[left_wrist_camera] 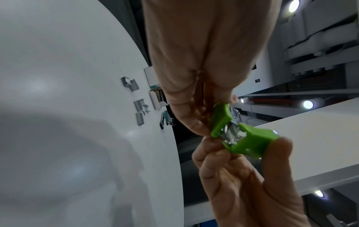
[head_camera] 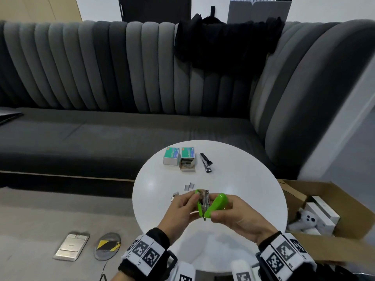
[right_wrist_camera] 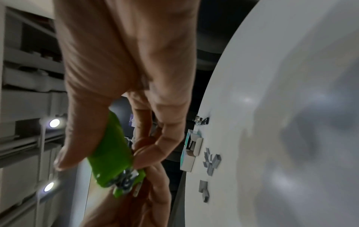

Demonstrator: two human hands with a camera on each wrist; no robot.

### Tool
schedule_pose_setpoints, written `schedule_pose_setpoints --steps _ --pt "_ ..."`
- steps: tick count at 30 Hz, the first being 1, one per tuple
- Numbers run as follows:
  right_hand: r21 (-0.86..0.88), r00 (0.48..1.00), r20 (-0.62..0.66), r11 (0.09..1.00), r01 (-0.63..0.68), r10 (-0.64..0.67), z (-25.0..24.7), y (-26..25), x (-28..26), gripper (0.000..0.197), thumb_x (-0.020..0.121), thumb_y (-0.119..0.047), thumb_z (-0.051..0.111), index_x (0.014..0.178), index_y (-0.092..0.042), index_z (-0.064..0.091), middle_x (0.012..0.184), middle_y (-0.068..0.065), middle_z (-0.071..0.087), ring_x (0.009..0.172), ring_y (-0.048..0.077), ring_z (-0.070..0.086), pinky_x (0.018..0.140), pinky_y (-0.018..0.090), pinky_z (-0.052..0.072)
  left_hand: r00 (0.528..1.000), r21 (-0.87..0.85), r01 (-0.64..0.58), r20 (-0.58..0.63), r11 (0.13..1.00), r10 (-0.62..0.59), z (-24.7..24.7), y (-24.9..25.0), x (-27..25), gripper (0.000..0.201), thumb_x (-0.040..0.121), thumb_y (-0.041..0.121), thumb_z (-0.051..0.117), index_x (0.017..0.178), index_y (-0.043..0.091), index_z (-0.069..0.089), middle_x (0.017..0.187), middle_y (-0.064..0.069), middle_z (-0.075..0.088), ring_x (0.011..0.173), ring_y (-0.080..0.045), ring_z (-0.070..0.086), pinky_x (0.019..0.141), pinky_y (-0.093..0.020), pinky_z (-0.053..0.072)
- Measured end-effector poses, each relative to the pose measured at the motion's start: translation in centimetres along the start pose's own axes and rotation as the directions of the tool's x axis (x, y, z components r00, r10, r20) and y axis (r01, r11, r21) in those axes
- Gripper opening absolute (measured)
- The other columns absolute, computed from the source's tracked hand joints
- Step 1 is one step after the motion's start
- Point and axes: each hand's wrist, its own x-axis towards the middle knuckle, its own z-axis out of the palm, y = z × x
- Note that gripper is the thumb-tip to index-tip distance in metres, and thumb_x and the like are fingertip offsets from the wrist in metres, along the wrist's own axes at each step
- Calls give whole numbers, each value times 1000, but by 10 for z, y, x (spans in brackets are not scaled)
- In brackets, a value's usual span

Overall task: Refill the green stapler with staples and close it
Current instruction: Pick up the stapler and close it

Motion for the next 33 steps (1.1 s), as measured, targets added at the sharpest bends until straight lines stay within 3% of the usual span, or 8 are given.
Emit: schedule_pose_setpoints --steps 4,10,13,15,18,22,27,33 --pt "-8 997 -80 1000 16 -16 3 0 -3 31 61 -11 72 92 -13 71 83 -2 71 75 10 62 66 17 50 999 42 -20 -50 999 22 6 2 0 25 95 13 41 102 12 65 93 -7 71 79 -13 68 70 -21 55" --pt "-227 948 -293 972 55 -122 11 3 3 26 67 -8 77 90 -16 67 88 6 70 82 17 64 71 17 50 921 301 -200 -266 932 284 11 -4 0 10 87 13 58 91 21 63 98 -4 69 88 -15 65 76 -27 54" --pt "-337 908 -373 940 58 -190 12 4 5 27 70 -11 78 93 -17 65 96 4 69 90 16 66 75 19 50 911 397 -220 -242 891 333 13 -9 -7 12 85 17 62 95 23 64 101 3 66 89 -1 61 77 -20 51" --pt "-368 886 -401 926 79 -235 13 6 6 29 70 -8 77 93 -21 62 104 5 66 97 16 66 77 22 53 929 416 -209 -198 885 313 13 -13 -9 20 81 21 66 100 26 64 103 4 64 92 -1 60 80 -20 51" --pt "-380 867 -401 915 138 -297 19 6 5 34 72 -1 73 88 -27 58 111 8 60 99 13 64 76 20 55 934 379 -203 -203 903 294 13 -13 -7 22 74 25 72 95 28 67 98 2 66 92 -5 62 80 -23 53" --pt "-418 854 -379 889 186 -357 24 3 1 36 72 -1 74 85 -30 56 107 10 64 90 10 67 73 17 55 936 360 -204 -201 910 289 10 -7 -3 19 74 13 73 87 27 69 92 3 70 90 -7 65 80 -23 52" --pt "-439 834 -366 867 236 -413 26 -1 0 37 70 1 75 82 -29 57 102 8 64 86 4 66 69 14 54 932 348 -248 -170 904 321 8 -3 -2 20 64 26 69 84 28 69 90 2 70 87 -6 64 77 -20 53" --pt "-476 837 -332 844 249 -435 28 -3 -1 35 70 0 75 82 -29 59 99 4 62 86 5 65 72 15 54 929 370 -268 -147 890 341 6 -2 -2 31 57 45 66 85 31 68 88 7 68 88 -4 63 81 -25 54"
